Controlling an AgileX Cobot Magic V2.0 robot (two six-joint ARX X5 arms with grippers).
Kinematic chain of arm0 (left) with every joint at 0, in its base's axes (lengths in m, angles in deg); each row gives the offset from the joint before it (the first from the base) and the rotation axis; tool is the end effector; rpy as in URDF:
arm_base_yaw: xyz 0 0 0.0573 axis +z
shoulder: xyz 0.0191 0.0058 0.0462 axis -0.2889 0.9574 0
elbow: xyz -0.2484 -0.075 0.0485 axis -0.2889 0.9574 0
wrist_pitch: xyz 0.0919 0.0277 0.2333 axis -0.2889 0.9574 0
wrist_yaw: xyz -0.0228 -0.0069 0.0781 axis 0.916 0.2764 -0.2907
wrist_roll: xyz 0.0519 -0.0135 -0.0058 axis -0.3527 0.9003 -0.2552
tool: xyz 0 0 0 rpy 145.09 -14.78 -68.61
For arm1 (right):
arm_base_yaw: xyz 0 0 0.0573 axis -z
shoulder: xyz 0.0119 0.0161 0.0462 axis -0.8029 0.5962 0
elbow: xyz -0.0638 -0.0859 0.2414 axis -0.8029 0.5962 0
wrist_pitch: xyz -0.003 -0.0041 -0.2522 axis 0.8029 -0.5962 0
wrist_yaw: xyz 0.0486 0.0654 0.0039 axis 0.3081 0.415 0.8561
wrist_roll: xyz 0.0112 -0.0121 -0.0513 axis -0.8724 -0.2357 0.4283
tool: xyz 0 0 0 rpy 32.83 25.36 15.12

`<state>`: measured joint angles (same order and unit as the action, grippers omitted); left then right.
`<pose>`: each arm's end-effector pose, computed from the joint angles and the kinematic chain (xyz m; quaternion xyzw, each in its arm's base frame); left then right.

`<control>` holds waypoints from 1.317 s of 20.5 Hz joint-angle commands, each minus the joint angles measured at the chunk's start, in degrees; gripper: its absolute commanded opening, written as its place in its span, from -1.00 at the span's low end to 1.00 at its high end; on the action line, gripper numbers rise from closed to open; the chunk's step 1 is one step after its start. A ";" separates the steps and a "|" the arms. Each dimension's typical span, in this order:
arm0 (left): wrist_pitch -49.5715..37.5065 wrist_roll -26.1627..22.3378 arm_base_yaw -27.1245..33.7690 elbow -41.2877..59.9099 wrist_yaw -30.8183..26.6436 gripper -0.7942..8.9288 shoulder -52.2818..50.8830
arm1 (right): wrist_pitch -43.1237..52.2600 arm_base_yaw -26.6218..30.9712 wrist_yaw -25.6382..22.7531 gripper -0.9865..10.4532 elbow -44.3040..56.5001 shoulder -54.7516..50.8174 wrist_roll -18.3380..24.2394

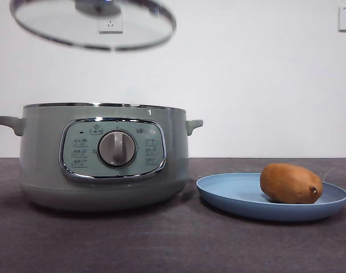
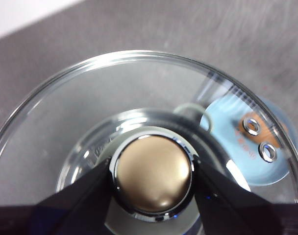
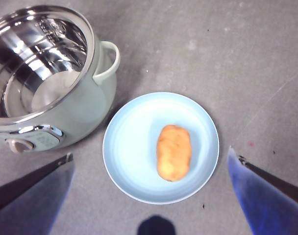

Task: Take the potato out from the steamer,put the potato on the plate,close the lid

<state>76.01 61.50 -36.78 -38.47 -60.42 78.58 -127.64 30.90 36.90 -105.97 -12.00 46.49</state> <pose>0.2889 -0.1126 0.4186 0.1046 0.3381 -0.3069 0.8835 0.1504 0.0638 0.3680 -0.0194 0.3521 0.1905 0.9162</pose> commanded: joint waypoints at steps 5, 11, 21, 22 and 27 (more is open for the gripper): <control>-14.27 2.23 -1.25 14.21 -0.57 -0.85 -0.44 | -2.27 0.00 -0.22 0.11 0.22 -0.17 -0.59; -23.54 2.95 -2.47 25.16 -2.29 -0.85 -0.44 | -2.14 0.00 -0.20 0.11 0.22 -0.17 -0.59; -23.15 4.61 -2.51 30.99 -6.49 -0.79 -0.44 | -1.44 0.00 -0.20 0.11 0.22 -0.17 -0.59; -23.19 5.33 -2.51 30.93 -6.47 -0.61 -0.44 | -1.46 0.00 -0.20 0.11 0.22 -0.17 -0.59; -23.28 6.71 -2.45 29.94 -6.56 0.08 -0.57 | -1.46 0.00 -0.17 0.11 0.22 -0.17 -0.59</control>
<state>50.94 66.70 -39.36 -9.46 -66.41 76.68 -129.48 30.90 36.88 -105.97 -12.08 46.47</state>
